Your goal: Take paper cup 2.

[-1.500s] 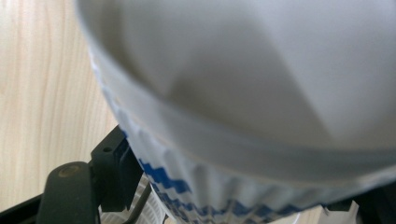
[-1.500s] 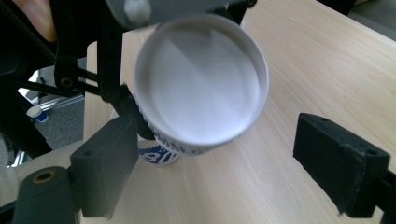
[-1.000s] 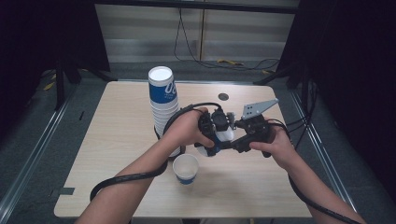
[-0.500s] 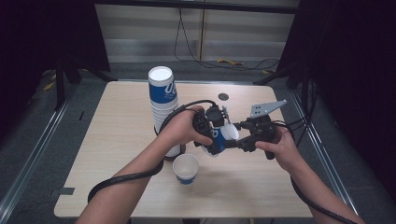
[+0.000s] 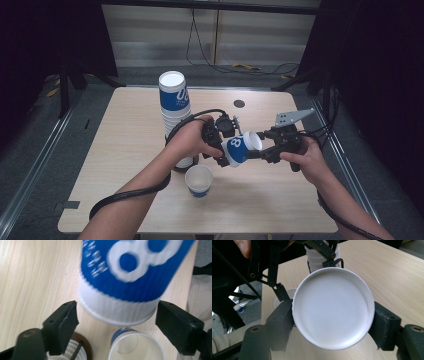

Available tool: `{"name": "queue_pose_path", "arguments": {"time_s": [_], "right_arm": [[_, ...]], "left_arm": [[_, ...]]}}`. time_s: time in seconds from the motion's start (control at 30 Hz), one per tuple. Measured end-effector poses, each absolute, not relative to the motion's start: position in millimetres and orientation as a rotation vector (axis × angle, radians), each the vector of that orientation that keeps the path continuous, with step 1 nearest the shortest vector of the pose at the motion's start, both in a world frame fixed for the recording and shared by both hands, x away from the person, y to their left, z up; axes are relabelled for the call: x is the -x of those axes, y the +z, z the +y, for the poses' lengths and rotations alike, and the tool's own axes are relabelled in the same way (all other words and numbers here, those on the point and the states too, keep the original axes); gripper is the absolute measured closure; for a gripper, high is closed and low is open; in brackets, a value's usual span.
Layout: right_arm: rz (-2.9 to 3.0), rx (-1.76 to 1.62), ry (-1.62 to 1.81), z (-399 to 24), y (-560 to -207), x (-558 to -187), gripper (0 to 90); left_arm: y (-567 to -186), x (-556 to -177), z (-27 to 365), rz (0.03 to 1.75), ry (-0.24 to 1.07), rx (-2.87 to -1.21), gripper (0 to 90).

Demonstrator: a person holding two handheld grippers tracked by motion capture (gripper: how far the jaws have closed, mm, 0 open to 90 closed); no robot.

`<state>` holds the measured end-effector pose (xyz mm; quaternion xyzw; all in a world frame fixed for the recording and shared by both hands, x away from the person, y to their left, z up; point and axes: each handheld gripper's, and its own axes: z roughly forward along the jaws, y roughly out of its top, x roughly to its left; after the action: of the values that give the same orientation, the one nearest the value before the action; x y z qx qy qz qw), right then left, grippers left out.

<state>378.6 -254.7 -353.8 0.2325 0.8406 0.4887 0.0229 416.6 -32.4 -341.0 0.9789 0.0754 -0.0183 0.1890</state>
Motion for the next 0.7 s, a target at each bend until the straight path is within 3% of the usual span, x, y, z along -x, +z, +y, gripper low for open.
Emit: {"name": "queue_pose_path", "arguments": {"time_s": [0.7], "right_arm": [[2.554, -0.831, 1.484, -273, -355, -379, 27.6]], "left_arm": [[-342, -420, -18, 0.311, -0.028, -2.597, 16.8]]}}
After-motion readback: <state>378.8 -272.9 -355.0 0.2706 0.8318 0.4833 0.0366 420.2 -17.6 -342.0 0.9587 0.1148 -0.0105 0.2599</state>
